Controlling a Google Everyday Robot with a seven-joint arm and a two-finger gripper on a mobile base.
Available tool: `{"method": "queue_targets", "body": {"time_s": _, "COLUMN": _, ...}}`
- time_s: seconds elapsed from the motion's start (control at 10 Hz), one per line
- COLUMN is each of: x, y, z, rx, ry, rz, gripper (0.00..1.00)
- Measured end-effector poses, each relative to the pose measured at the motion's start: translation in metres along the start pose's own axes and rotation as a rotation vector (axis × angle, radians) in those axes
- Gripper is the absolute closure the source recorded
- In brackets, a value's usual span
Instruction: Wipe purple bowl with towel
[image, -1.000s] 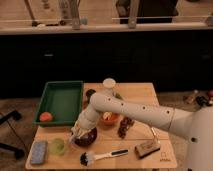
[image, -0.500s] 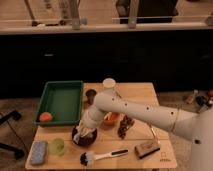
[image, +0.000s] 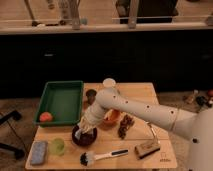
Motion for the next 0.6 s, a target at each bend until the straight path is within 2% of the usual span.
{"method": "queue_targets", "body": {"time_s": 0.4, "x": -0.018, "y": 0.001, "z": 0.010, "rx": -0.027, "ry": -0.070, "rz": -0.059, "gripper": 0.99}}
{"method": "queue_targets", "body": {"time_s": 0.6, "x": -0.023, "y": 0.011, "z": 0.012, "rx": -0.057, "ry": -0.083, "rz": -0.074, "gripper": 0.99}}
